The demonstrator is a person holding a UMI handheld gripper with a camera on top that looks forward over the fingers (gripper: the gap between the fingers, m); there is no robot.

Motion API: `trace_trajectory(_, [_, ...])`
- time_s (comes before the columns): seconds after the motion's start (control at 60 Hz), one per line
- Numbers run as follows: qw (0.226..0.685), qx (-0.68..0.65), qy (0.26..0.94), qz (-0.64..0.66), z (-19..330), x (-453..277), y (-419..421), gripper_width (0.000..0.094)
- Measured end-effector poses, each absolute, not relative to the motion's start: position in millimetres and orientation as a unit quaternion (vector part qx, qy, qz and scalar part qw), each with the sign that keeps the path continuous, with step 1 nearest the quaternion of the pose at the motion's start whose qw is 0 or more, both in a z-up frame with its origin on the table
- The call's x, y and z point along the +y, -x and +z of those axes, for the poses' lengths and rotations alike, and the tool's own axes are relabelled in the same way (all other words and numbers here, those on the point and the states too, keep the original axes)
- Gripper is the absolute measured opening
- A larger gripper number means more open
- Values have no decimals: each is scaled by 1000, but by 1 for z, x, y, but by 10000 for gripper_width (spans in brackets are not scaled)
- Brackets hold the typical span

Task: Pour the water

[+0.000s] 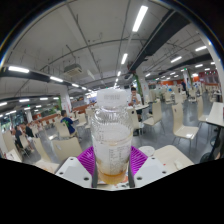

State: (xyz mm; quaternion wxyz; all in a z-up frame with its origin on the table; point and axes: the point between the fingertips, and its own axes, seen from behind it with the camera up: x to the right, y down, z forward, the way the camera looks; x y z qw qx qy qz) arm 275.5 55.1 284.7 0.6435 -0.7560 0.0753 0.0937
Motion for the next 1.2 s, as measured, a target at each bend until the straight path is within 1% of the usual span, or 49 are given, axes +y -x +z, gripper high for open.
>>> trace_trajectory(0.083, [631,51,773,27,244,51,-311,408])
trace_trajectory(0.117, [624,44,780,5,222,49,-323,407])
trace_trajectory(0.133, [619,42,784,-3,220,45,-329,408])
trace_trajectory(0.217, [597,32,801,-28,178,41,-345,408])
trace_trajectory(0.233, [593,31,804,-31,158,40,-347,408])
trace_trajectory(0.25, [589,33,807,-31,157,38,-353,409])
trace_trajectory(0.367, [569,46,821,-26,107,32,-368,408])
trace_trajectory(0.483, [552,49,832,-28,70,25,-374,409])
trace_trajectory(0.533, [544,50,837,-27,55,19,-376,428])
trace_trajectory(0.55, [554,51,830,-26,58,14,-379,426])
trace_trajectory(0.567, [557,51,828,-28,56,25,-377,424])
trace_trajectory(0.6, [562,49,825,-29,58,19,-375,422])
trace_trajectory(0.683, [564,53,823,-34,59,15,-375,471])
trace_trajectory(0.717, [566,55,822,-34,57,22,-377,504])
trace_trajectory(0.783, [557,56,828,-35,57,18,-376,557])
trace_trajectory(0.8, [549,58,833,-35,55,17,-376,581])
trace_trajectory(0.833, [532,63,844,-32,50,12,-375,657])
trace_trajectory(0.867, [516,68,854,-27,39,12,-374,787])
trace_trajectory(0.883, [508,73,858,-26,41,5,-375,847])
trace_trajectory(0.9, [502,77,861,-25,42,2,-375,854])
trace_trajectory(0.933, [495,83,865,-24,45,-5,-374,815])
trace_trajectory(1.0, [487,87,869,-33,53,-18,-373,853])
trace_trajectory(1.2, [443,81,891,-53,89,-83,-347,845])
